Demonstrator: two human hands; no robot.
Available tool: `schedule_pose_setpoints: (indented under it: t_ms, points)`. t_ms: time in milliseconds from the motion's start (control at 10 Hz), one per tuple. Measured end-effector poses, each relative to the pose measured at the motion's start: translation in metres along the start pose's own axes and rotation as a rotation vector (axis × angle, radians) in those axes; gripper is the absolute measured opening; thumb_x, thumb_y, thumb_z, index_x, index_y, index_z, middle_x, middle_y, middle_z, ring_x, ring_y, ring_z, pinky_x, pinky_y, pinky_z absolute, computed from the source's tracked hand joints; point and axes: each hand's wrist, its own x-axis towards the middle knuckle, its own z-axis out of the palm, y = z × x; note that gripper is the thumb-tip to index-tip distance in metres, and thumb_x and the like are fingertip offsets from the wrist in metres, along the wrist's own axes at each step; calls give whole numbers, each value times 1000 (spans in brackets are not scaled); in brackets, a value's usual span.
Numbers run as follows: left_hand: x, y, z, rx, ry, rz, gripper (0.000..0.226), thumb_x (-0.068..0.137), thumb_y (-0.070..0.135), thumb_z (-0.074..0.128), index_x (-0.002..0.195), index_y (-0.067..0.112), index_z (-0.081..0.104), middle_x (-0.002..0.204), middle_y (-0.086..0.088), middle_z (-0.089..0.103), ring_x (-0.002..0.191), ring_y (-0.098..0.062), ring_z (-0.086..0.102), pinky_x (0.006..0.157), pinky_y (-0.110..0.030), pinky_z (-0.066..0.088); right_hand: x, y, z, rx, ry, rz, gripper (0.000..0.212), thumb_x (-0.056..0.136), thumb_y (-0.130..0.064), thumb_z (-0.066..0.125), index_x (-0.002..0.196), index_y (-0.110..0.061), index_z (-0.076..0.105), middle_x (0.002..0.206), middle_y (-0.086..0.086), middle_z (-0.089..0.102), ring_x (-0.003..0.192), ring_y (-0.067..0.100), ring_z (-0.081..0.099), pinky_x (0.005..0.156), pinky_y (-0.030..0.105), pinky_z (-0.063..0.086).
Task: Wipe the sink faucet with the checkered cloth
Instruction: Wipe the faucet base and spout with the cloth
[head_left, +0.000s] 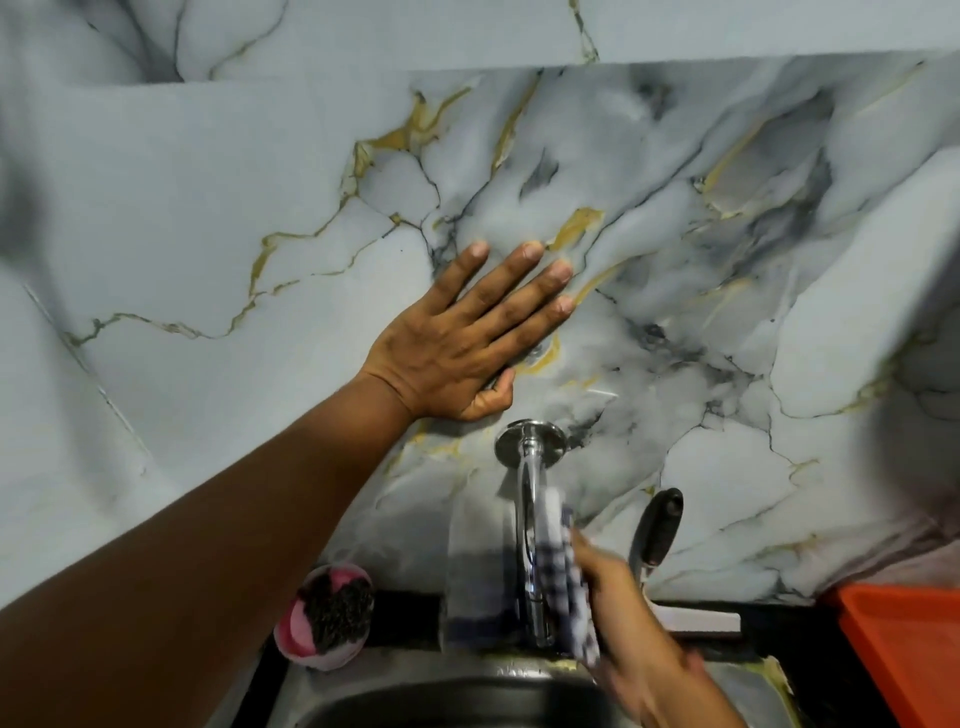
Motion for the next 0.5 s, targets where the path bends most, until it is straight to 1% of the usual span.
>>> schedule_pose_setpoints:
  t_ms: [100, 200, 300, 400, 500]
  points:
    - [1, 0, -2, -11, 6, -5, 76, 90, 37, 41, 161, 11, 31, 166, -15, 32, 157, -37, 20, 129, -53, 2, 8, -10, 3, 55, -169, 49, 32, 80, -28, 55, 82, -10, 82, 73, 8, 79, 65, 21, 76, 55, 27, 60]
    - [0, 1, -3, -16, -2, -1, 75, 90, 36, 40, 161, 12, 32, 167, -14, 31, 157, -33, 12, 130, -53, 1, 25, -30, 26, 70, -145, 19, 47, 87, -28, 41, 92, -4, 81, 95, 18, 79, 84, 32, 77, 79, 42, 60]
    - [1, -1, -4, -23, 1, -3, 75, 91, 35, 40, 161, 12, 30, 168, -12, 21, 158, -33, 11, 130, -52, 2, 28, -33, 30, -135, -88, -64, 60, 104, -29, 23, 117, 9, 67, 126, 35, 62, 120, 41, 61, 99, 48, 51]
    - [3, -3, -3, -32, 13, 0, 75, 90, 35, 40, 161, 12, 31, 167, -12, 19, 157, -33, 14, 130, -52, 3, 29, -11, 15, -298, -125, -112, 49, 106, -14, 27, 111, 13, 68, 125, 43, 55, 118, 35, 63, 103, 36, 48]
    - [5, -5, -5, -19, 8, -1, 73, 90, 35, 40, 159, 12, 35, 167, -13, 20, 156, -33, 16, 130, -52, 3, 31, -33, 19, -29, -102, -12, 46, 97, -29, 43, 83, -7, 82, 87, 10, 81, 78, 19, 77, 65, 30, 62]
